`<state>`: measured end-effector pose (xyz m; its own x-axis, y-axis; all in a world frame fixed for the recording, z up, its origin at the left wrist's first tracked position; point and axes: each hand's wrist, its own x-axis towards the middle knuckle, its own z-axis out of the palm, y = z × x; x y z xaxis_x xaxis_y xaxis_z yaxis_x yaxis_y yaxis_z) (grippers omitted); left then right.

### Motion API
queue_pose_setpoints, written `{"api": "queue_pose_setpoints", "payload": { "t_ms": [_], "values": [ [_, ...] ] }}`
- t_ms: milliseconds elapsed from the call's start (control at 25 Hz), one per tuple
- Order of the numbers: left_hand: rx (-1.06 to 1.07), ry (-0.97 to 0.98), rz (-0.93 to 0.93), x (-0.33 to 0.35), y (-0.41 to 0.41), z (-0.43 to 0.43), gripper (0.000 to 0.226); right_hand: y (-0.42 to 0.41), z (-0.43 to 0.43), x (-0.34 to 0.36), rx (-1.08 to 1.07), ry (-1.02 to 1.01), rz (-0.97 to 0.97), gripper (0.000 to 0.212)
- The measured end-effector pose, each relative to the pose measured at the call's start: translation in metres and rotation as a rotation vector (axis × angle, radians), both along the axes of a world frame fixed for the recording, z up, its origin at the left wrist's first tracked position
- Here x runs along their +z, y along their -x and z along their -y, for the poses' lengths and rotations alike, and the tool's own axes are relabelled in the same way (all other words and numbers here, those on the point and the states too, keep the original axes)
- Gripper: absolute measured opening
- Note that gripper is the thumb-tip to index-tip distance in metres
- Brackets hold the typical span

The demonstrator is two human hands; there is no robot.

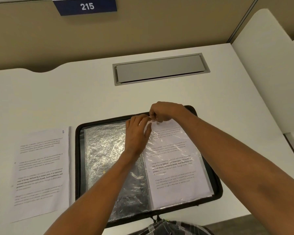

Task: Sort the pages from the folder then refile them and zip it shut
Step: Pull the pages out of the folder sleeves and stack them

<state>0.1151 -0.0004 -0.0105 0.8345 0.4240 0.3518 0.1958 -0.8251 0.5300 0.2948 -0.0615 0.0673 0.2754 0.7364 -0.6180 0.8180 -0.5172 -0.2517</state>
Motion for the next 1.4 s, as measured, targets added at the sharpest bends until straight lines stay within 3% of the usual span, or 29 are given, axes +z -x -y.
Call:
{"api": "queue_pose_setpoints", "payload": {
  "t_ms": [120,240,360,520,680,840,1120,1400],
  "values": [
    [-0.024,0.108,-0.099,0.001,0.024,0.039,0.032,-0.003,0.001,-0.005,-0.002,-0.021,0.011,0.018],
    [-0.224,-0.042,-0.356,-0.007,0.044,0.082,0.055,-0.011,0.003,-0.004,-0.037,-0.087,0.055,0.012],
    [-0.290,-0.152,-0.439,-0.021,0.051,0.104,0.062,-0.018,0.004,-0.001,-0.101,-0.139,0.073,0.011],
    [-0.259,-0.172,-0.468,-0.022,0.049,0.116,0.062,-0.023,0.001,0.003,-0.075,-0.067,0.083,0.021],
    [-0.252,-0.158,-0.479,-0.019,0.049,0.124,0.063,-0.030,-0.005,0.012,-0.212,-0.208,0.142,0.021],
    [-0.270,-0.167,-0.482,-0.018,0.052,0.127,0.063,-0.043,-0.003,0.026,-0.178,-0.035,0.134,0.023],
    [-0.276,-0.173,-0.477,-0.020,0.053,0.130,0.064,-0.060,-0.008,0.083,-0.320,-0.349,0.282,0.013],
    [-0.278,-0.178,-0.465,-0.022,0.052,0.132,0.062,-0.041,-0.004,0.188,-0.256,-0.575,0.467,0.007]
  ]
}}
